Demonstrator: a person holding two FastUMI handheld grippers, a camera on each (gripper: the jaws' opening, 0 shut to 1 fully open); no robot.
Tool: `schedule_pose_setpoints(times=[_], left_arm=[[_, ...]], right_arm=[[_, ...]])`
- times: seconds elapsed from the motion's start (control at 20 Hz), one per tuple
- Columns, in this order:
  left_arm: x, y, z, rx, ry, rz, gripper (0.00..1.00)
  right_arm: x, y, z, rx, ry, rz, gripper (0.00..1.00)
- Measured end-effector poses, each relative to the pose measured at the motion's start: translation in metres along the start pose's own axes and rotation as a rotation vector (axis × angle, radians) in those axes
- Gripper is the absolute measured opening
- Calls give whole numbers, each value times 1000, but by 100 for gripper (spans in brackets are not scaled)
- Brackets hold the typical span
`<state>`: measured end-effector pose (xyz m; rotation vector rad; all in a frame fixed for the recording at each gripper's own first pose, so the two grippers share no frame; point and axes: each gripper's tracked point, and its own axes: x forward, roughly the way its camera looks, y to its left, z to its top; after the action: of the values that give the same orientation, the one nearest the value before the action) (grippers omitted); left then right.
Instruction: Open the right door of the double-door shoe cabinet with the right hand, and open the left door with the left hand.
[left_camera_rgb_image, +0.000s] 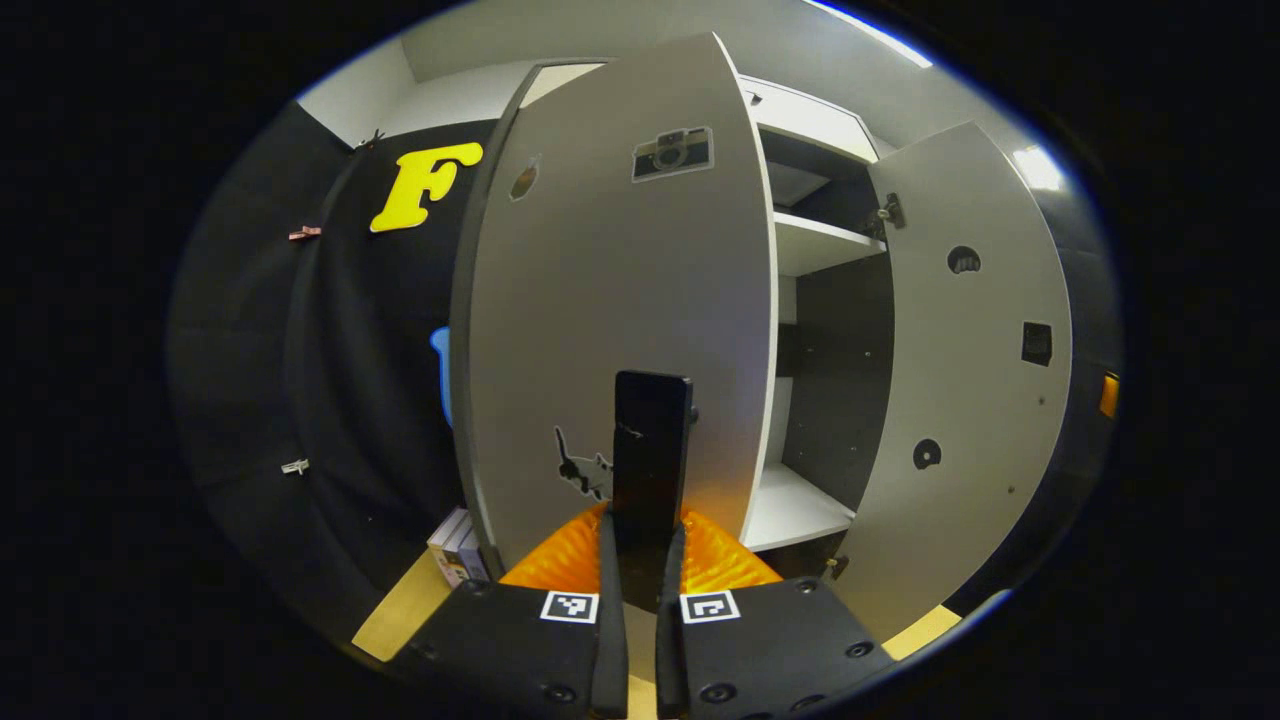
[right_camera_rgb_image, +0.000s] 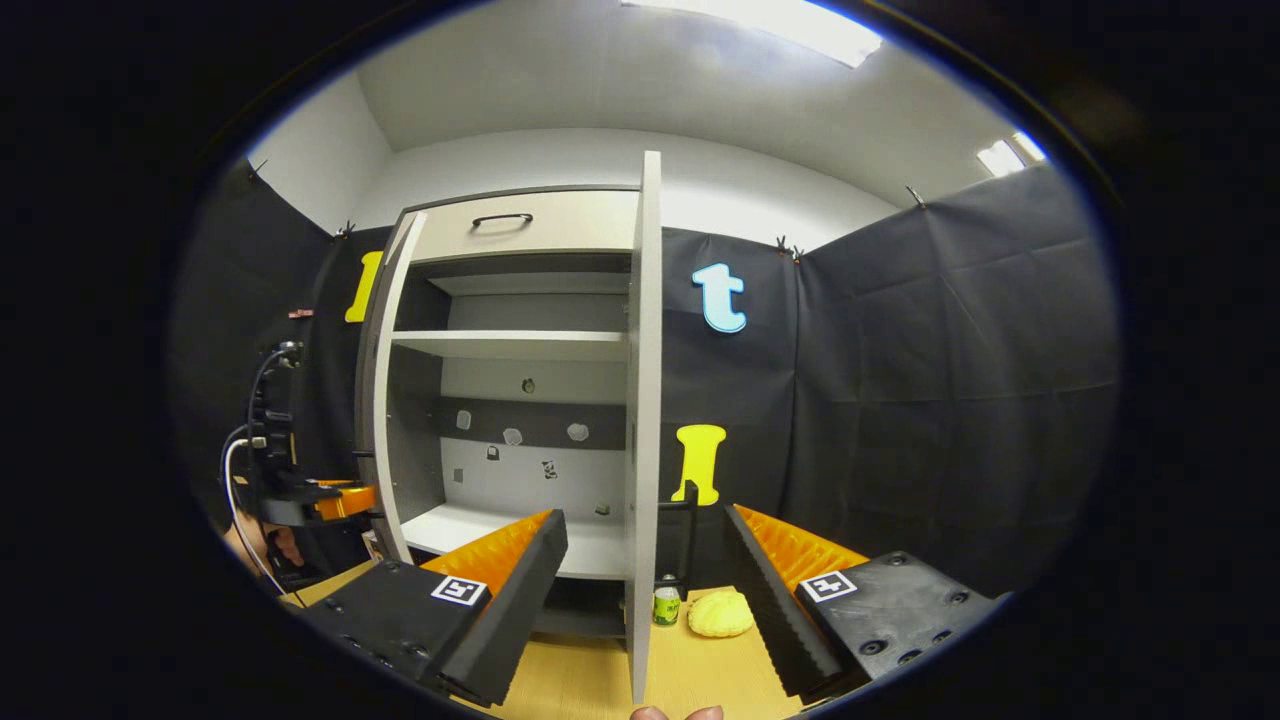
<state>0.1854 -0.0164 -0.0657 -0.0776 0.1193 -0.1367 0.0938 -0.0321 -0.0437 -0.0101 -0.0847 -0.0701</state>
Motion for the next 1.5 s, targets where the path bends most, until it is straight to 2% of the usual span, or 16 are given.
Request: schedule_pose_setpoints(times=[0.5, 0.85, 1.0, 1.05, 1.1, 1.2, 1.25, 1.35, 1.4, 1.45, 1.5], left_arm=[[-22, 36, 4, -2, -15, 5, 15], [-28, 58, 6, -36, -28, -1, 14], [-29, 72, 6, -33, -28, 18, 14], [-29, 81, 6, -27, -19, 33, 14], [-30, 91, 6, -19, -11, 53, 12], [-29, 113, 7, 19, -3, 102, 13], [-29, 121, 10, 32, -15, 96, 7], [-28, 127, 11, 20, -31, 51, 8], [-29, 132, 8, 23, -28, 28, 14], [-29, 132, 8, 27, -31, 8, 8], [-28, 129, 9, 35, -30, -10, 9]], right_arm=[[-5, 64, -4, 38, 20, 57, 98], [-8, 91, -7, 54, 37, 82, 98], [-10, 100, -8, 36, 41, 97, 95], [-10, 100, -8, 31, 42, 101, 97], [-10, 101, -9, 29, 43, 104, 98], [-11, 103, -7, 27, 41, 109, 98], [-12, 103, -6, 24, 38, 109, 98], [-11, 104, -8, 24, 41, 111, 97], [-11, 104, -8, 27, 44, 113, 97], [-11, 105, -8, 29, 46, 116, 97], [-12, 105, -8, 32, 47, 117, 98]])
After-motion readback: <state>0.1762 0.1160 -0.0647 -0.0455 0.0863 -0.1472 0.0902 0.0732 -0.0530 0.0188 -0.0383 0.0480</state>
